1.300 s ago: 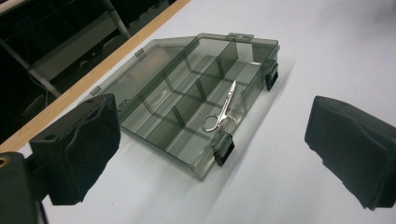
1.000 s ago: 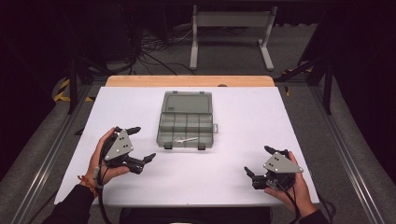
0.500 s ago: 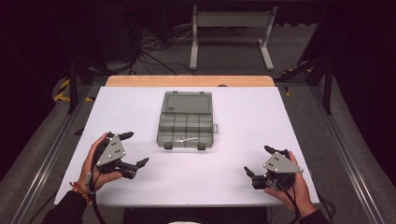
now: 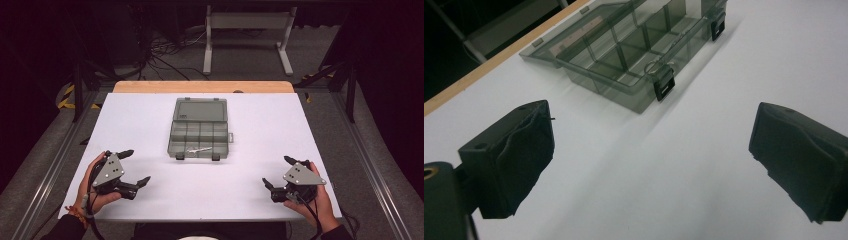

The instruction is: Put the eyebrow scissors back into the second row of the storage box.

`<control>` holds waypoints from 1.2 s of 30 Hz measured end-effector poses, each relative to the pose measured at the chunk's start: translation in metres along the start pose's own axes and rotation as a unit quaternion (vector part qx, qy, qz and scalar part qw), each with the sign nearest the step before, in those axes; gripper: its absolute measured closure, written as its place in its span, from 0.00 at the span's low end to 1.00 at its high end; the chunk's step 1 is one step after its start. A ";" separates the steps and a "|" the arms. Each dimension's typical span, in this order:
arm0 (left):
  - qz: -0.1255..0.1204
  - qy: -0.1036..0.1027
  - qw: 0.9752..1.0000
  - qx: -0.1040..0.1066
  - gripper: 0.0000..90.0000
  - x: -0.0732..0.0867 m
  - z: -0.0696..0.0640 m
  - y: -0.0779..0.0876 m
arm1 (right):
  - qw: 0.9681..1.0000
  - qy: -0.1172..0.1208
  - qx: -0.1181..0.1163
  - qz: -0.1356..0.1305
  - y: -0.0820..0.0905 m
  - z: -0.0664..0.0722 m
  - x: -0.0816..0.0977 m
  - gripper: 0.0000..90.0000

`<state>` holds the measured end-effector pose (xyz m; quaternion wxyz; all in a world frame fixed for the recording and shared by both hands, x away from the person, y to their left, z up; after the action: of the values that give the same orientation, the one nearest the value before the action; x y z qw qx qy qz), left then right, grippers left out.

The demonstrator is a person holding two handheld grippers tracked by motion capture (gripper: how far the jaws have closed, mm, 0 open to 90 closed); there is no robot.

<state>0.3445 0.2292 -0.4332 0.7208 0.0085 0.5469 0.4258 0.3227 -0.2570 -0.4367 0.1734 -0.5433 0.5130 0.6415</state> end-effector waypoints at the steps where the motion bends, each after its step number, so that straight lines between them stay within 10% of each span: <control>1: -0.001 0.000 1.000 -0.001 0.06 0.002 0.000 0.002 | 1.000 0.000 0.000 0.000 0.000 0.000 0.000 0.06; 12: -0.003 0.044 0.999 0.002 0.06 0.020 -0.007 0.013 | 1.000 0.001 0.002 -0.003 0.002 -0.001 0.000 0.06; 36: -0.006 0.043 0.999 0.004 0.06 0.018 -0.009 0.010 | 1.000 0.011 -0.002 -0.007 -0.001 0.002 -0.004 0.06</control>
<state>0.3322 0.2426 -0.4460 0.6990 -0.0100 0.5792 0.4193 0.3236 -0.2534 -0.4344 0.1712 -0.5543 0.5096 0.6354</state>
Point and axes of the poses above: each handheld gripper's, and its own axes: y roughly backward along the jaws, x roughly out of its underside, z roughly to its left, the point moved 3 cm from there along -y, roughly forward along the jaws, and after that the axes turned 13 degrees about -y, right-handed, at the moved point
